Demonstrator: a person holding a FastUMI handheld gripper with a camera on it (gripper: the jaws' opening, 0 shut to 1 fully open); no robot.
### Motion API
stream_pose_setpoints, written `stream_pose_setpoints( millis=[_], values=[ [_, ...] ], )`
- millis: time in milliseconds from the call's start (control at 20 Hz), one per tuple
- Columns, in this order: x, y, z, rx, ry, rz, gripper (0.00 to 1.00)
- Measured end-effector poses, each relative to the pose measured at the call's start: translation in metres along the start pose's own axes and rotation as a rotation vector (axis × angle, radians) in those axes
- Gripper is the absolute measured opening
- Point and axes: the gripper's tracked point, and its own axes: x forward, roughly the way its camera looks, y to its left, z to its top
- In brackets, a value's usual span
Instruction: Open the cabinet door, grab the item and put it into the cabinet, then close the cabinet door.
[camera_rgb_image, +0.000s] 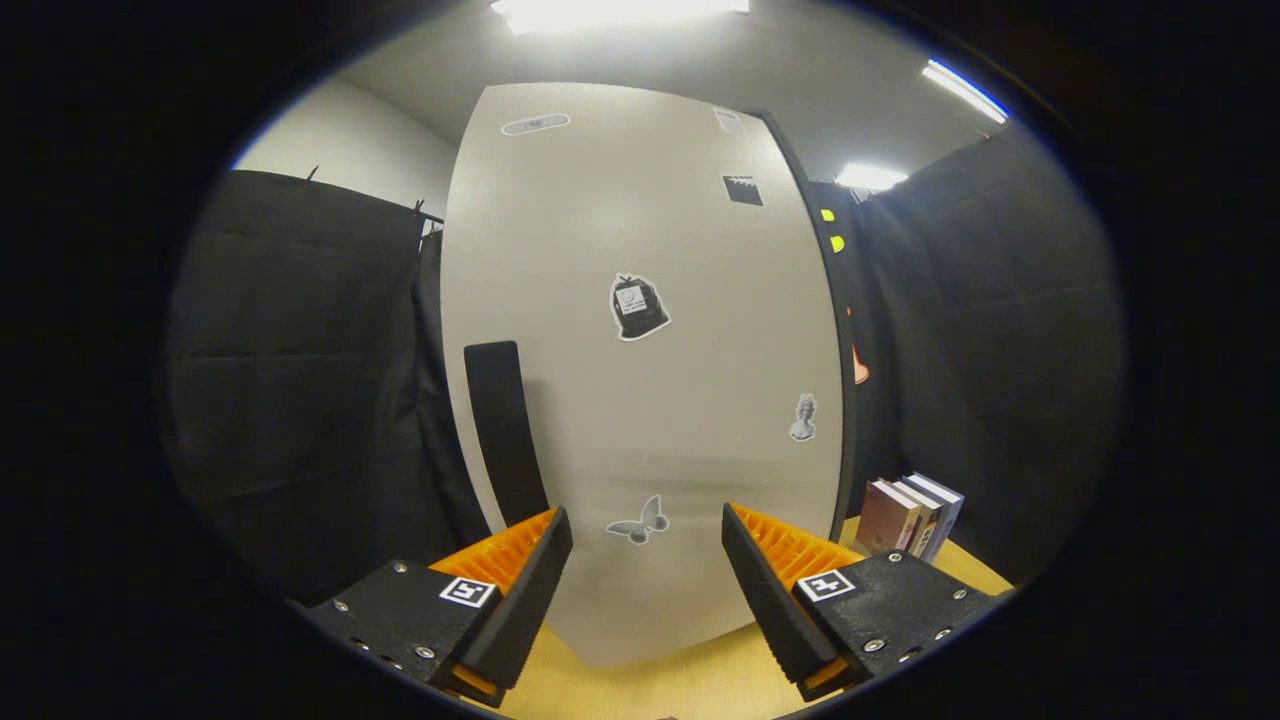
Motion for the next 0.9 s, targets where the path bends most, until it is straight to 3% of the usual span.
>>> stream_pose_setpoints(
  millis=[450,900],
  values=[
    [-0.087,-0.026,0.005,-0.072,-0.075,-0.041,0.94],
    [-0.125,-0.035,-0.037,-0.066,-0.03,-0.061,0.95]
  ],
)
